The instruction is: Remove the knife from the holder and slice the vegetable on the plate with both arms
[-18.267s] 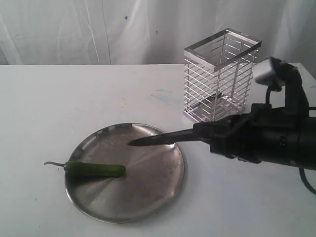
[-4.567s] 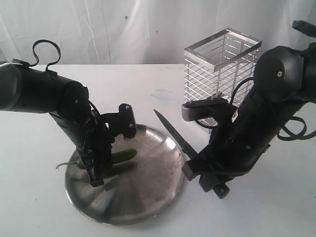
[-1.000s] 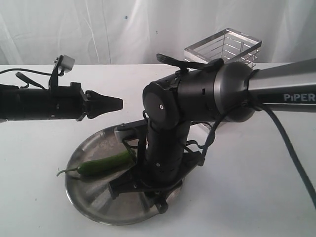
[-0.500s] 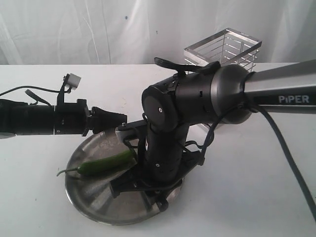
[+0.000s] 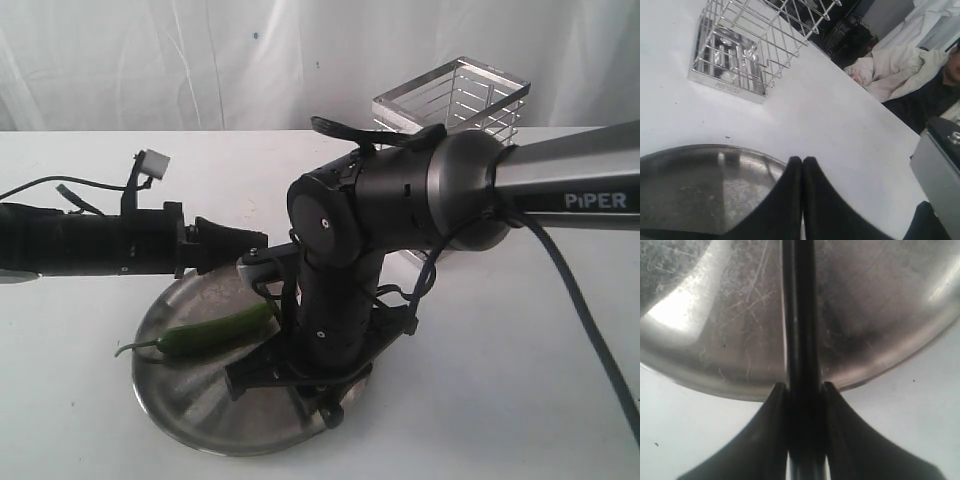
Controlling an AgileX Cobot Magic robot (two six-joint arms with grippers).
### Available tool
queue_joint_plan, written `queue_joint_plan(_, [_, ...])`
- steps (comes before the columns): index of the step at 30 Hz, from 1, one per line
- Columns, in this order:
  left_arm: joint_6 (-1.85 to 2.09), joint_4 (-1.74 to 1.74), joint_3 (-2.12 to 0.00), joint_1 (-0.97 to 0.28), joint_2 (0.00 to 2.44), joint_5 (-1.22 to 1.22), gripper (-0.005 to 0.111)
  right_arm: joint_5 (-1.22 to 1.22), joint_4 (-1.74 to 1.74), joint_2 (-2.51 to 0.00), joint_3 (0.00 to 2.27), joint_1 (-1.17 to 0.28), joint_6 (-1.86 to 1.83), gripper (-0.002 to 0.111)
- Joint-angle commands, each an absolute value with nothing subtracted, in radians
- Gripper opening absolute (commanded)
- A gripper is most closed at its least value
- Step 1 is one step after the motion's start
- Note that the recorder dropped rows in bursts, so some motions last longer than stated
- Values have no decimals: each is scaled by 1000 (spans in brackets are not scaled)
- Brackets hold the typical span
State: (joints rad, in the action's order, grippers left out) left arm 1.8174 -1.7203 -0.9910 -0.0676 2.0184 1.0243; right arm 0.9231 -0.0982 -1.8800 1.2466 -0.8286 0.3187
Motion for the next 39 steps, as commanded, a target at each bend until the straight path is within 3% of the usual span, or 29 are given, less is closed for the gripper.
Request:
queue_joint_plan(1, [1858, -1744, -987, -106, 2017, 1013, 0, 928, -101, -1877, 1255, -831, 311, 0])
queue_joint_plan(21, [1859, -1744, -991, -127, 2019, 767, 0, 888, -134, -1877, 1255, -831, 315, 0])
queue_joint_plan(39, [1859, -1744, -991, -127, 2084, 735, 0, 865, -133, -1877, 1253, -831, 315, 0])
